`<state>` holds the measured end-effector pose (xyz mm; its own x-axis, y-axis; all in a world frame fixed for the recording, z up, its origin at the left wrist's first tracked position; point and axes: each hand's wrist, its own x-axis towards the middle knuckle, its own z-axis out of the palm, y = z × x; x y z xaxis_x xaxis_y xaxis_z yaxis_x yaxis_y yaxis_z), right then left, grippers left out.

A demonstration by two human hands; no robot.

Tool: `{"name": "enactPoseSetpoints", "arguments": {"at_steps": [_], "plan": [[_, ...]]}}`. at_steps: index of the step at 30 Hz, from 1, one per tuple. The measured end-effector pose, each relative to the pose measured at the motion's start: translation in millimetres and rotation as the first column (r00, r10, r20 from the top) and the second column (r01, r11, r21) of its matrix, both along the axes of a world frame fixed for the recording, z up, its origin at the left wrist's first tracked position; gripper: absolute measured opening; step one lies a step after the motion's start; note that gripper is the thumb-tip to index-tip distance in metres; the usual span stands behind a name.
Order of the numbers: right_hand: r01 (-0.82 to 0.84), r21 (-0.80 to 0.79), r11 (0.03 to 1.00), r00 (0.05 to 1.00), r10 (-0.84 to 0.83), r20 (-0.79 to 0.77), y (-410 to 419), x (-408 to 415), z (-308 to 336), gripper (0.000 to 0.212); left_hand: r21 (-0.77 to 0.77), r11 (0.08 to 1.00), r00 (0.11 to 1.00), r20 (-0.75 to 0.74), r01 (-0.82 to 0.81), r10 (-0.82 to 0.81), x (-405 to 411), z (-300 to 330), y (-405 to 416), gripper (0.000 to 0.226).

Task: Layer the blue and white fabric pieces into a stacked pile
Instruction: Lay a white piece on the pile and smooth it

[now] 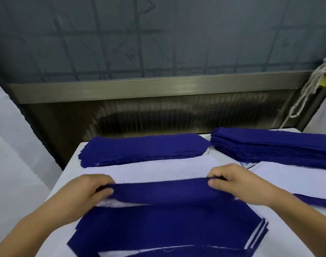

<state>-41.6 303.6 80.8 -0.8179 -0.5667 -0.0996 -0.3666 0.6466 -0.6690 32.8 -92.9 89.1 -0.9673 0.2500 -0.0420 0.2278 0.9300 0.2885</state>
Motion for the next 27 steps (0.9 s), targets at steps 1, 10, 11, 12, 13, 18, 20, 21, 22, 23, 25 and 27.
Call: {"name": "enactPoseSetpoints", "arguments": {"at_steps": [1,10,11,12,13,18,20,21,22,23,25,27], "plan": [[-0.037,-0.027,0.999,0.993,0.040,0.112,8,9,3,0.016,0.070,0.997,0.988,0.150,0.039,-0.049,8,3,1,0.015],[0.041,-0.040,0.998,0.976,-0.032,0.216,19,22,0,0.018,0.201,0.979,0.949,0.299,0.042,-0.102,12,15,15,0.025],[0.070,-0.060,0.996,0.988,-0.061,0.140,20,22,3,0.018,0.186,0.983,0.981,0.188,0.006,-0.041,11,17,15,0.025],[0.094,-0.076,0.993,0.996,-0.092,0.020,20,24,6,0.018,0.181,0.983,0.999,0.054,-0.019,0.010,12,19,15,0.025],[0.108,-0.085,0.991,0.982,-0.119,-0.144,20,27,10,0.017,0.180,0.983,0.995,-0.085,-0.028,0.044,14,20,15,0.027],[0.020,0.099,0.995,0.641,0.063,-0.765,32,52,-21,0.028,0.069,0.998,0.971,-0.241,0.010,0.007,40,-5,15,0.027],[-0.025,0.189,0.982,0.586,0.168,-0.793,35,64,-55,0.031,0.008,0.999,0.989,-0.144,0.043,-0.041,48,-30,23,0.026],[-0.042,0.235,0.971,0.575,0.216,-0.789,37,69,-70,0.036,-0.013,0.998,0.993,-0.099,0.059,-0.060,51,-43,26,0.027],[-0.054,0.270,0.961,0.571,0.251,-0.781,37,73,-81,0.042,-0.026,0.997,0.995,-0.066,0.070,-0.071,54,-54,29,0.029],[-0.056,0.283,0.957,0.570,0.264,-0.778,38,76,-89,0.049,-0.026,0.998,0.997,-0.045,0.065,-0.066,57,-62,31,0.032],[-0.041,0.265,0.963,0.574,0.240,-0.783,38,79,-93,0.056,-0.002,0.999,0.999,-0.037,0.036,-0.036,58,-69,32,0.037],[-0.035,0.236,0.971,0.558,0.215,-0.802,37,80,-90,0.056,-0.012,0.999,0.997,-0.064,0.041,-0.041,58,-69,29,0.040]]}}
